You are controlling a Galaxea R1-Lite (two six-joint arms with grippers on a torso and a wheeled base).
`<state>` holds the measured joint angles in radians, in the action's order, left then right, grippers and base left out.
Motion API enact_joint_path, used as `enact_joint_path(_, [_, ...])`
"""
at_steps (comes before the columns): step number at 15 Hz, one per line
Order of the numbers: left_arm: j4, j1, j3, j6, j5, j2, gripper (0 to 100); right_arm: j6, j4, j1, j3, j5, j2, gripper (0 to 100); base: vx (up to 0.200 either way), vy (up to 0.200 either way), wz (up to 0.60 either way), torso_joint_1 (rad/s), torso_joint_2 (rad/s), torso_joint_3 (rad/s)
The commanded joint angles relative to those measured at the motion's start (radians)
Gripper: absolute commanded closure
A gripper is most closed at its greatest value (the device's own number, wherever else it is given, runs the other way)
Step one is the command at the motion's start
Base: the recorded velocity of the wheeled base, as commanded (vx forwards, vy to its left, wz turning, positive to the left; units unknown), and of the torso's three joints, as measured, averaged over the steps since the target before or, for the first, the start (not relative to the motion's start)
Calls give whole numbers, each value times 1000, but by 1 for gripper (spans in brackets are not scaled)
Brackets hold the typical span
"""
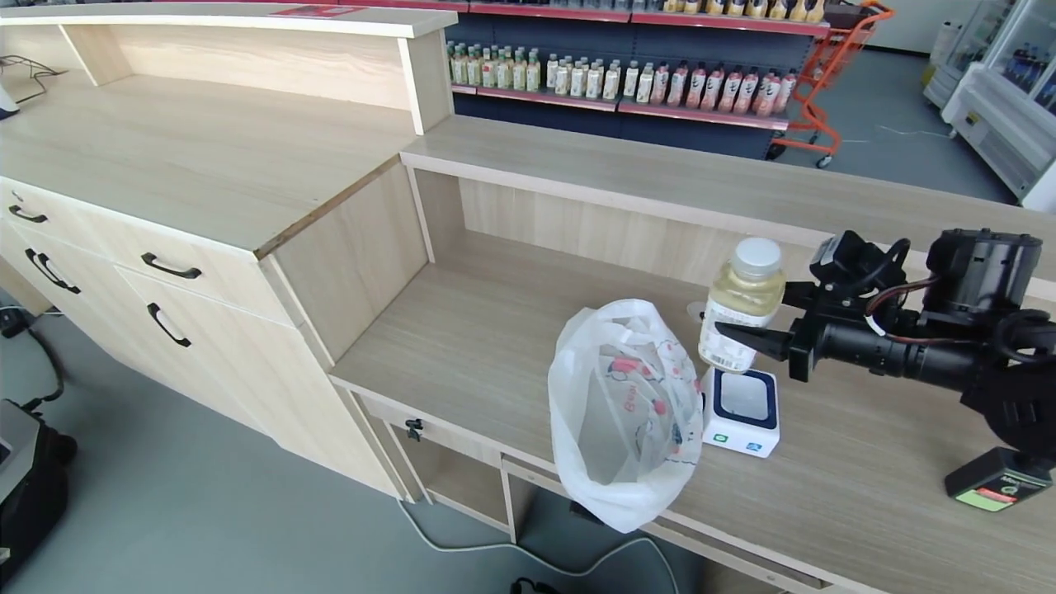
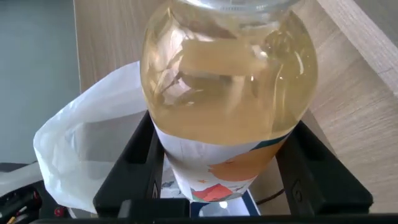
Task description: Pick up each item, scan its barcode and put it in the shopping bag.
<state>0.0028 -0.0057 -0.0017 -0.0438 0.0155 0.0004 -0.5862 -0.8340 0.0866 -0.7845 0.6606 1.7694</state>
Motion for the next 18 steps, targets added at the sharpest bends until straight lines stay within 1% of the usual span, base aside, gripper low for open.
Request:
enact_joint_path(1, [0, 0, 0, -1, 0, 0, 0, 12, -115, 50, -12, 1, 197, 100, 0, 0, 0, 0, 0, 0])
enact_joint_path(4, [0, 0, 0, -1, 0, 0, 0, 95, -238, 68, -65, 1, 318, 100, 0, 0, 0, 0, 0, 0])
enact_joint_path(6, [0, 0, 0, -1, 0, 0, 0, 204, -301, 74, -84, -3, 366, 100, 0, 0, 0, 0, 0, 0])
enact_joint_path(10, [0, 0, 0, -1, 0, 0, 0, 220, -384, 84, -110, -4, 455, 100, 0, 0, 0, 0, 0, 0])
enact_joint_path(14, [0, 0, 0, -1, 0, 0, 0, 220, -419, 94, -141, -6, 518, 100, 0, 0, 0, 0, 0, 0])
enact_joint_path(18, [0, 0, 0, -1, 0, 0, 0, 216, -421, 96, -147, -6, 548, 100, 0, 0, 0, 0, 0, 0])
